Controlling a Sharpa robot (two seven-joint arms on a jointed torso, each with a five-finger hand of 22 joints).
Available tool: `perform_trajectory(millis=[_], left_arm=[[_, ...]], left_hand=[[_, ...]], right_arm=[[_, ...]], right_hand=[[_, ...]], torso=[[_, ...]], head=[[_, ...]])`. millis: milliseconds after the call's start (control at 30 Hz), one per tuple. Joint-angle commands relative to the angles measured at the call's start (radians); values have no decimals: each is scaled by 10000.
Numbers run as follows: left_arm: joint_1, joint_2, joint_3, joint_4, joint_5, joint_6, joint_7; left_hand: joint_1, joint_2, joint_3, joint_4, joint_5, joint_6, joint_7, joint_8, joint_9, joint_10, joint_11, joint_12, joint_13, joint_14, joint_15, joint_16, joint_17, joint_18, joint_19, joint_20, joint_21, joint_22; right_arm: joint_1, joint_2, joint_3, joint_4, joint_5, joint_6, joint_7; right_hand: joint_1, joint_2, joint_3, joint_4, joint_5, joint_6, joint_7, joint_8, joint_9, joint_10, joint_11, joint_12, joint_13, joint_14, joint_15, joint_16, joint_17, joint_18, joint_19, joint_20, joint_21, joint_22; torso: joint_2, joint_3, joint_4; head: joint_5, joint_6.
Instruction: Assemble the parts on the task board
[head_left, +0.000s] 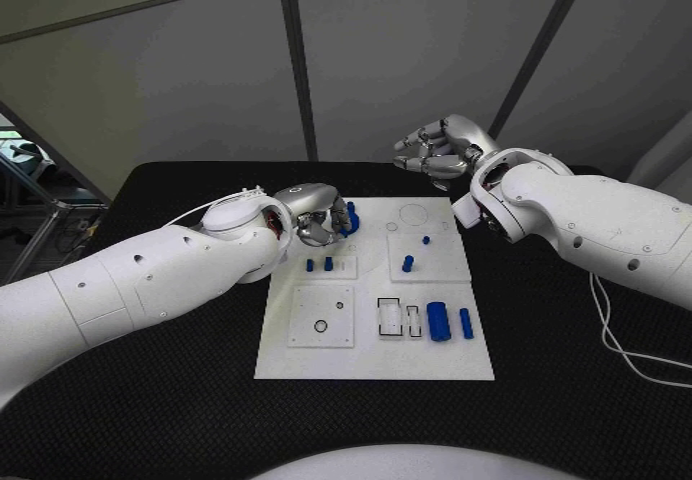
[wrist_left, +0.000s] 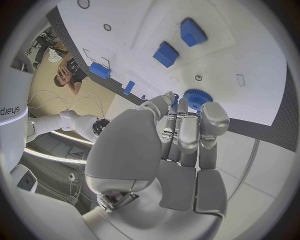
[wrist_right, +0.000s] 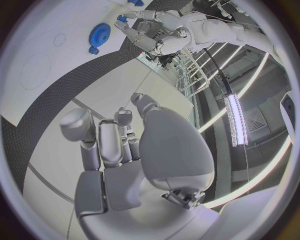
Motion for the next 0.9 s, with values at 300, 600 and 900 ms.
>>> perform_trajectory(millis=[300,600,900], left_arm=[[-29,-549,103,483,178,-79,-281],[-125,-895,107,532,372,67,-427],[-201,-895,107,457,404,169,-501]], left_hand=[[-78,-31,89,-2,-18,106,23,-69,-14,101,1,-39,10,15,-14,-45,-22,-889,105,6,94,48],[-100,-43,100,-2,-22,130,23,-72,-15,124,-1,-44,11,10,-15,-58,-61,-893,116,8,114,65],[-100,-43,100,-2,-22,130,23,-72,-15,124,-1,-44,11,10,-15,-58,-61,-893,116,8,114,65]], right_arm=[[14,-22,5,2,4,30,53],[11,-31,5,-2,4,30,61],[9,-48,5,5,4,29,61]], right_hand=[[-46,39,98,0,100,26,0,68,-8,17,-4,30,10,173,-70,-49,-1,67,-79,-6,-42,-2],[-45,36,107,0,122,26,0,70,-9,20,-3,32,11,175,-71,-49,4,68,-79,-7,-48,-9],[-46,32,118,1,151,26,0,73,-10,21,-3,31,7,174,-72,-60,-7,66,-73,-8,-48,-4]], torso=[[0,16,-13],[-1,17,4],[2,18,-23]], head=[[56,23],[88,42],[120,47]])
